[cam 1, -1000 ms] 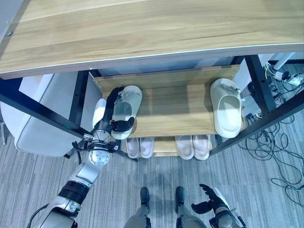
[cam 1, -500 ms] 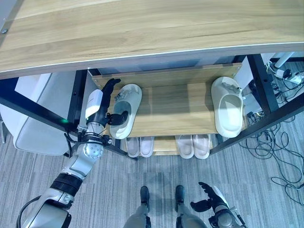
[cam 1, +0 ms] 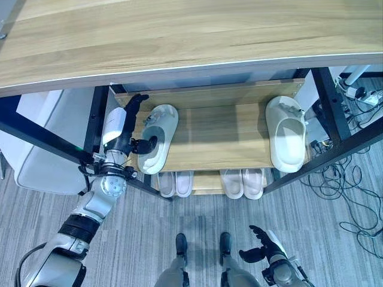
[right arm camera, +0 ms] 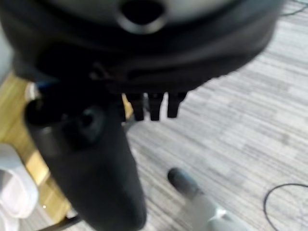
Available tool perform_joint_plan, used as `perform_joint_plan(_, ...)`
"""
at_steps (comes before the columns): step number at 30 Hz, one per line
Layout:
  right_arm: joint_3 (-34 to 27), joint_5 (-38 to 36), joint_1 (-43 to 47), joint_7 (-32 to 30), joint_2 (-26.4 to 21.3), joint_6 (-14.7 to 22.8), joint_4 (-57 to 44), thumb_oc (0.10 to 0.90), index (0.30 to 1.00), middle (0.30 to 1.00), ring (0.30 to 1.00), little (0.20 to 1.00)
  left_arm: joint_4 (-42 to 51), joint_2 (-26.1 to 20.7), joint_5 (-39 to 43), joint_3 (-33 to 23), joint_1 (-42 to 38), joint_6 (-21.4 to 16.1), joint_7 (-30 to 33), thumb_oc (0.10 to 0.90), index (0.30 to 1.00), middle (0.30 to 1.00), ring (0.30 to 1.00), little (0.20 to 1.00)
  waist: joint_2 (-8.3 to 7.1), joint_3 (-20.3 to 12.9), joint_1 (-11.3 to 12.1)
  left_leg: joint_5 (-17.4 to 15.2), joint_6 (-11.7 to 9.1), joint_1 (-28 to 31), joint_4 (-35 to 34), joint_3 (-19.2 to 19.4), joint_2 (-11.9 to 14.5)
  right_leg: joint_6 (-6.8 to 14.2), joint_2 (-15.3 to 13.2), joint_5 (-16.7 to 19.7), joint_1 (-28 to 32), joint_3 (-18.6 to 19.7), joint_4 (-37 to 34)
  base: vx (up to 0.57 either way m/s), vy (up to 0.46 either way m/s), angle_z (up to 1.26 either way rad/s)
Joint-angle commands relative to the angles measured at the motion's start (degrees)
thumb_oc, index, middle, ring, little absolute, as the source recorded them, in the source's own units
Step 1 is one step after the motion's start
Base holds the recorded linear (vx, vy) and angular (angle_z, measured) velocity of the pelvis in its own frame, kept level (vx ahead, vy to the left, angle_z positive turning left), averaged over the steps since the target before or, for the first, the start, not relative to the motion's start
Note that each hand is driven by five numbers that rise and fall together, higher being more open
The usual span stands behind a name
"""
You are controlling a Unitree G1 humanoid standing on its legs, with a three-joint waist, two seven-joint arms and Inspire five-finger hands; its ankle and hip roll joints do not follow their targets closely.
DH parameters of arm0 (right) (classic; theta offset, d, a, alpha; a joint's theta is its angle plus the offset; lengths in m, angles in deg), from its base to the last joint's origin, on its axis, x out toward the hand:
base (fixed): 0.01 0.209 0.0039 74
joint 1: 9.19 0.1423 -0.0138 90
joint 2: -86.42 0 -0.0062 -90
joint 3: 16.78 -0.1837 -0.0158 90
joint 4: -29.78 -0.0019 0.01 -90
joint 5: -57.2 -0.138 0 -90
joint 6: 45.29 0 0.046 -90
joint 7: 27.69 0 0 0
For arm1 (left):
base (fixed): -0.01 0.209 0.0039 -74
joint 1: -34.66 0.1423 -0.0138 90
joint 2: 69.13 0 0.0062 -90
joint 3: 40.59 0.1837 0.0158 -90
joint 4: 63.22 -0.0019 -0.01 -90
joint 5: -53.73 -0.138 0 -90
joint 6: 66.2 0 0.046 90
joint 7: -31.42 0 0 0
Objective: Arrange the slippers neatly on the shoe rack.
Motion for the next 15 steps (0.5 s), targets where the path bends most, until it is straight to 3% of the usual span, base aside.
perform_joint_plan(1, 1.32, -0.95, -1.64, -0.42, -0.71, 2.29, -2.94, 0.800, 0.900, 0.900, 0.900, 0.900, -2.61, -3.88, -0.52, -0.70, -9.41, -1.56, 4.76, 0.800, 0.900, 0.900, 0.900, 0.900, -1.61, -3.19, -0.77, -0.02, -0.76, -2.86, 0.09, 0.23, -2.43, 6.40, -3.72, -2.84, -0.51, -0.43, 0.64, 0.00, 0.000, 0.00)
perform_joint_plan(3, 1.37, -1.13, -1.73, -0.38, -0.78, 2.18, -2.96, 0.800, 0.900, 0.900, 0.900, 0.900, -4.30, -3.41, 0.52, -0.09, -10.76, -1.37, 4.72, 0.800, 0.900, 0.900, 0.900, 0.900, -1.78, -3.22, -1.02, -0.04, -0.70, -2.93, 0.09, 0.23, -2.48, 6.41, -3.69, -2.74, -0.59, -0.25, 0.62, 0.00, 0.000, 0.00)
perform_joint_plan(4, 1.34, -1.23, -1.77, -0.35, -0.77, 2.15, -2.94, 0.800, 0.900, 0.900, 0.900, 0.900, -4.81, -3.14, 0.97, 0.07, -11.10, -1.36, 4.68, 0.679, 0.719, 0.719, 0.719, 0.719, -1.85, -3.20, -1.08, -0.04, -0.69, -2.94, 0.09, 0.24, -2.49, 6.41, -3.70, -2.71, -0.61, -0.22, 0.61, 0.00, 0.000, 0.00)
perform_joint_plan(5, 1.33, -1.22, -1.76, -0.40, -0.79, 2.11, -2.93, 0.800, 0.900, 0.900, 0.900, 0.900, -5.07, -3.07, 1.25, 0.23, -11.44, -1.32, 4.58, 0.679, 0.719, 0.719, 0.719, 0.719, -1.84, -3.20, -1.13, -0.05, -0.67, -2.97, 0.09, 0.23, -2.51, 6.41, -3.71, -2.69, -0.66, -0.19, 0.61, 0.00, 0.000, 0.00)
perform_joint_plan(6, 1.30, -1.26, -1.77, -0.47, -0.81, 2.07, -2.83, 0.800, 0.900, 0.900, 0.900, 0.900, -5.62, -2.81, 1.63, 0.58, -11.82, -1.33, 4.38, 0.431, 0.347, 0.347, 0.347, 0.347, -1.89, -3.24, -1.19, -0.06, -0.65, -2.97, 0.09, 0.24, -2.52, 6.41, -3.74, -2.68, -0.70, -0.16, 0.59, 0.00, 0.000, 0.00)
perform_joint_plan(7, 1.30, -1.34, -1.74, -0.50, -0.78, 2.06, -2.80, 0.800, 0.900, 0.900, 0.900, 0.900, -6.10, -2.52, 2.06, 0.83, -12.21, -1.34, 4.21, 0.400, 0.300, 0.300, 0.300, 0.300, -1.94, -3.30, -1.23, -0.09, -0.63, -2.99, 0.09, 0.25, -2.52, 6.41, -3.77, -2.67, -0.77, -0.09, 0.59, 0.00, 0.000, 0.00)
perform_joint_plan(15, 1.01, -1.51, -1.88, -0.62, -0.67, 1.84, -2.92, 0.800, 0.900, 0.900, 0.900, 0.900, -6.29, -1.66, 3.51, 1.03, -12.15, -1.80, 3.39, 0.400, 0.300, 0.300, 0.300, 0.300, -1.71, -3.14, -1.31, -0.29, -0.60, -2.52, 0.09, 0.69, -2.51, 6.42, -3.72, -2.69, -0.70, 0.21, 0.63, 0.00, 0.000, 0.00)
